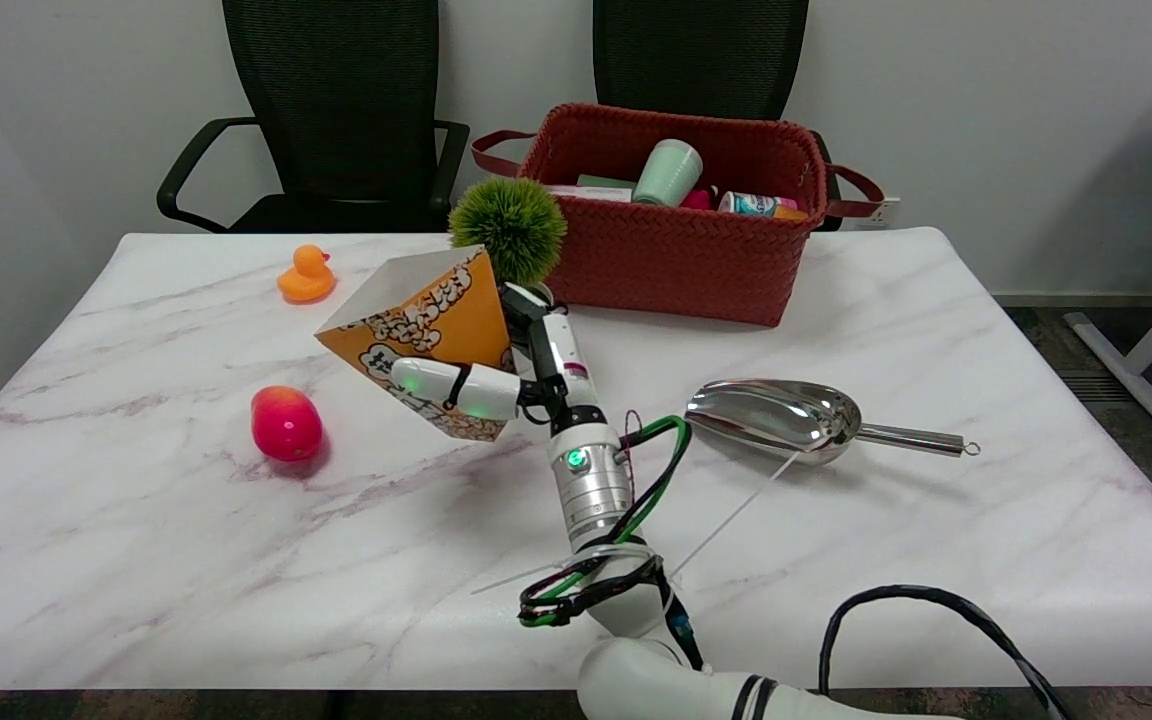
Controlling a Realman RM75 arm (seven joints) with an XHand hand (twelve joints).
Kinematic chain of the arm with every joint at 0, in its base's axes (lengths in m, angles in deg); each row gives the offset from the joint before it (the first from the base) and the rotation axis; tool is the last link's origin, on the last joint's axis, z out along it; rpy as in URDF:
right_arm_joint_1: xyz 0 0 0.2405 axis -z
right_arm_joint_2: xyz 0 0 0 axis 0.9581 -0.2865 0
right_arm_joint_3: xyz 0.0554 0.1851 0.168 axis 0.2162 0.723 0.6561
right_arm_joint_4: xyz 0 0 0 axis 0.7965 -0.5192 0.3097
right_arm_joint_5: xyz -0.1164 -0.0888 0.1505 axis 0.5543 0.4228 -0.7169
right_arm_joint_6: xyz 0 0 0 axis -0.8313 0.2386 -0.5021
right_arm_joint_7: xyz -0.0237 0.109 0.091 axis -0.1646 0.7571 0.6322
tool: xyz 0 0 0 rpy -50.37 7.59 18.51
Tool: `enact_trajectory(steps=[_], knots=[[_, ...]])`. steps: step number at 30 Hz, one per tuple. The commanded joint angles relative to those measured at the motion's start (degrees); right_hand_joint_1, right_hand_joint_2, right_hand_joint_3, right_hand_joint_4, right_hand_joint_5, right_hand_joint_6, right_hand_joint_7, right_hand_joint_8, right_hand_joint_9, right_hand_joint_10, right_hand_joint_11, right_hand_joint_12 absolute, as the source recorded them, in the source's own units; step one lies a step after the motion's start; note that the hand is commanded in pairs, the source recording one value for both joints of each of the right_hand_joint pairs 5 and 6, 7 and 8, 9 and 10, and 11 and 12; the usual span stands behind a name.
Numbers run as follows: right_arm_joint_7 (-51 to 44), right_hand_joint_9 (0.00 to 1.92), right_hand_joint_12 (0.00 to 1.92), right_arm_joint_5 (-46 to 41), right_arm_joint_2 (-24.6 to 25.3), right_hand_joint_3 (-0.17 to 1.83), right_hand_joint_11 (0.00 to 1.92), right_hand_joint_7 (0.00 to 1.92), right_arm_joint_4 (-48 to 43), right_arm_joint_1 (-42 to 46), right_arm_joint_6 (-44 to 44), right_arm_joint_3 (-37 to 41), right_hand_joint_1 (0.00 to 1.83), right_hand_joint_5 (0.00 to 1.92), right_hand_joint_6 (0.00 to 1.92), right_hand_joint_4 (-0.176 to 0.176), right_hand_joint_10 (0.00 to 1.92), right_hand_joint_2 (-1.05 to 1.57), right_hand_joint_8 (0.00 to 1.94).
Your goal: Pick up the popcorn box.
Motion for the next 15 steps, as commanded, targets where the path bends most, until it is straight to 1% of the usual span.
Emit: enact_trajectory(steps=[1,15], knots=[[0.0,0.82,0.66,0.3,-1.2,0.11,0.66,1.09,-3.4,1.0,3.3,-0.1,0.98,0.74,0.74,0.0,0.82,0.46,1.09],[0.1,0.83,0.67,0.3,-5.6,0.12,0.67,1.1,-9.9,1.8,7.0,0.3,0.98,0.74,0.74,0.0,0.83,0.47,1.1]])
